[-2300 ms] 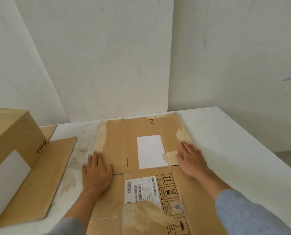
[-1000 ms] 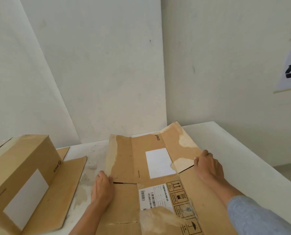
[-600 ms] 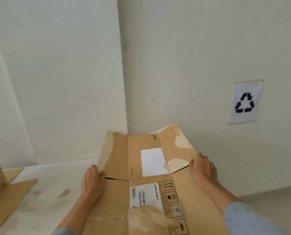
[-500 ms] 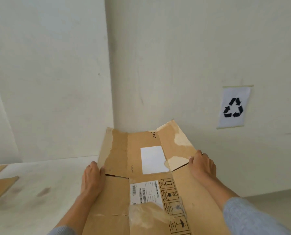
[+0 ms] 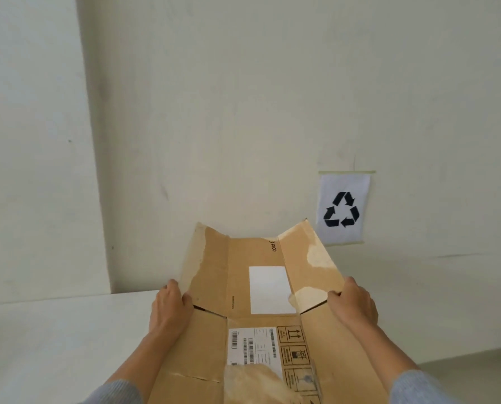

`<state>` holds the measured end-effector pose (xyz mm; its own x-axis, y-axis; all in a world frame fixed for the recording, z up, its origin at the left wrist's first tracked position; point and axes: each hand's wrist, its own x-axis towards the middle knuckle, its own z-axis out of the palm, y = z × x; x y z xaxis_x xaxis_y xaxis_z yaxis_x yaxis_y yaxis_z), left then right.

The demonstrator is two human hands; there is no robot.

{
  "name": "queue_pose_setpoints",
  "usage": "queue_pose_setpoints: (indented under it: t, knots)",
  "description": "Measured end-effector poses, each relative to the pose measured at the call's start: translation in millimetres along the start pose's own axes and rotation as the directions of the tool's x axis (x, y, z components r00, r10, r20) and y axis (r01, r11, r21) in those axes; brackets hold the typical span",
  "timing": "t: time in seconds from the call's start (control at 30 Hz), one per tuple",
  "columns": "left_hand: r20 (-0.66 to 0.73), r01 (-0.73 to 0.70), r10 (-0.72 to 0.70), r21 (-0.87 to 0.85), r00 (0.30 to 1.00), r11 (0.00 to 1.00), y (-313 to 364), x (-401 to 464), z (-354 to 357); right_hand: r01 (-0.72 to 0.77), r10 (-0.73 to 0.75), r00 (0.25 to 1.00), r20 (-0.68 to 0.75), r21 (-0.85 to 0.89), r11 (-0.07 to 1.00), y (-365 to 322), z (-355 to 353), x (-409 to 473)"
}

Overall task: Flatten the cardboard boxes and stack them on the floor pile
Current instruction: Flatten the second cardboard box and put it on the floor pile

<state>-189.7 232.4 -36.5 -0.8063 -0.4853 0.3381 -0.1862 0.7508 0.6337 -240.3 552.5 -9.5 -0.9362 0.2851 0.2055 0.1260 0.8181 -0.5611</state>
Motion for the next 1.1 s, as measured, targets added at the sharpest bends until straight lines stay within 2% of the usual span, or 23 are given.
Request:
queue_pose_setpoints:
  t: [0.3, 0.43, 0.67, 0.8, 0.9, 1.0, 1.1]
  knots:
    - [0.053, 0.008, -0.01, 0.036, 0.999, 0.999, 93, -19, 105, -0.07, 0.048, 0.989, 0.138, 0.155, 0.985, 103, -31, 78]
    - [0.023, 0.059, -0.06, 0.059, 0.998, 0.997, 135, -40, 160, -0.106, 0.047, 0.971, 0.236, 0.243, 0.964, 152, -49, 120]
    - [-0.007, 0.179, -0.179, 0.04, 0.984, 0.983, 188, -84, 241, -0.11, 0.034, 0.951, 0.307, 0.233, 0.966, 244, -43, 177]
    - [0.047, 0.232, -0.234, 0.043, 0.971, 0.972, 198, -104, 278, -0.186, 0.091, 0.937, 0.337, 0.26, 0.948, 286, -18, 194]
    - [0.149, 0.258, -0.258, 0.023, 0.954, 0.966, 191, -116, 315, -0.214, 0.111, 0.934, 0.34, 0.282, 0.935, 323, 21, 199]
    - [0.227, 0.303, -0.295, 0.0, 0.928, 0.953, 166, -134, 368, -0.256, 0.132, 0.916, 0.378, 0.299, 0.919, 366, 68, 195]
    - [0.215, 0.3, -0.291, -0.008, 0.932, 0.954, 127, -158, 427, -0.295, 0.119, 0.871, 0.477, 0.313, 0.903, 415, 127, 181]
